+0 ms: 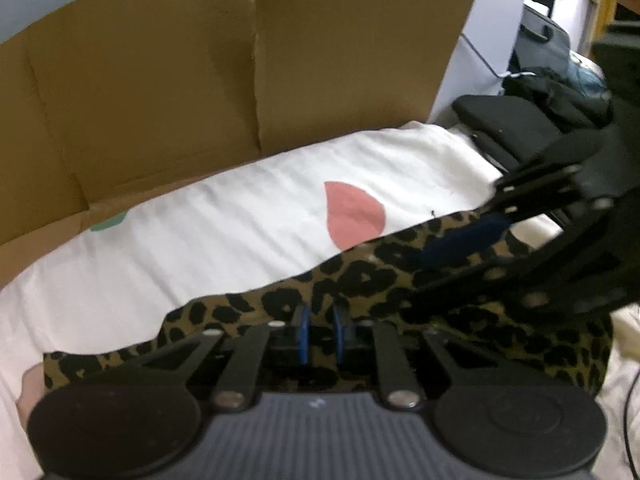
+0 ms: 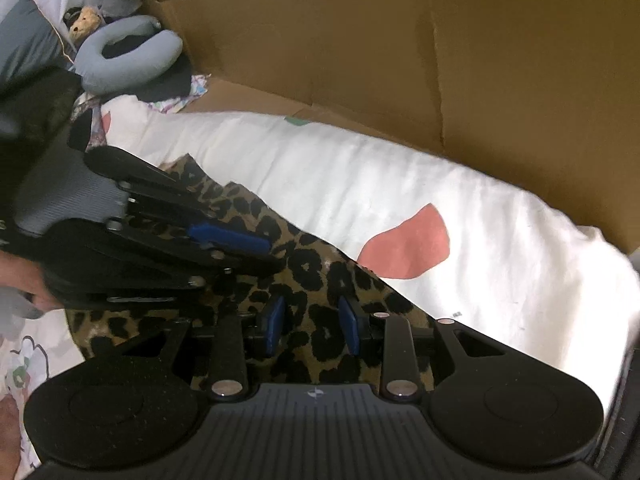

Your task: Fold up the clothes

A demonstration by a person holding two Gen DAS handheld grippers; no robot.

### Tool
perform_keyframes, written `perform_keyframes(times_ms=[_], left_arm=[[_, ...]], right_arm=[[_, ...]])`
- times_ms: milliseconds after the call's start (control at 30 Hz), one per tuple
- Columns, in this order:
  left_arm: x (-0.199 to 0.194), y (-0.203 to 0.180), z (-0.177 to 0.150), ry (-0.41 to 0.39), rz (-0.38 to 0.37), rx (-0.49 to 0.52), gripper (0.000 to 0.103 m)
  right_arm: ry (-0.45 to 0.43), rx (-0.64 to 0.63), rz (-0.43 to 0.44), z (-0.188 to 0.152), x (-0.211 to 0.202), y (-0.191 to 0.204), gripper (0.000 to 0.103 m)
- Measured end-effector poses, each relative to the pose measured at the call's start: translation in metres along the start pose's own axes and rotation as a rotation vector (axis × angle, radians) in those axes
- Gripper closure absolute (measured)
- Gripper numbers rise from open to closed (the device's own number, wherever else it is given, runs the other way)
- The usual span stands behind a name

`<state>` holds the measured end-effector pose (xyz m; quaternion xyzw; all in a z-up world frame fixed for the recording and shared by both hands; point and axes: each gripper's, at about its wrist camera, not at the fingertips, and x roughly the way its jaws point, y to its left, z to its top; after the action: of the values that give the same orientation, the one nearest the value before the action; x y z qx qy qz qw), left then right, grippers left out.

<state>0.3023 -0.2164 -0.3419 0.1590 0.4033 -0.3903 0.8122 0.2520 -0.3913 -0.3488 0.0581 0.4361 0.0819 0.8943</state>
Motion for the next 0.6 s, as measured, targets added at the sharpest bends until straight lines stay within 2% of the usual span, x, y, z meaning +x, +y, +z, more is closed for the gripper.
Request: perform_keyframes(times_ms=[300, 400, 600], left_arm=[[0.001, 0.002, -0.002, -0.001, 0.004, -0.035, 0.088], [0.001, 0.0, -0.003, -0.008, 0.009, -0.032, 0.088], [0.002, 0.002, -0.003, -0.009, 0.0, -0.033, 0.088]], right_arm=[[-0.046, -0.03, -0.031, -0.031, -0.037, 0.026, 0.064], [-0.054, -0.022, -0.015, -0.046, -0.039, 0.035, 0.063], [-0.027, -0.08, -0.064, -0.075, -0.036, 0.035, 0.061]])
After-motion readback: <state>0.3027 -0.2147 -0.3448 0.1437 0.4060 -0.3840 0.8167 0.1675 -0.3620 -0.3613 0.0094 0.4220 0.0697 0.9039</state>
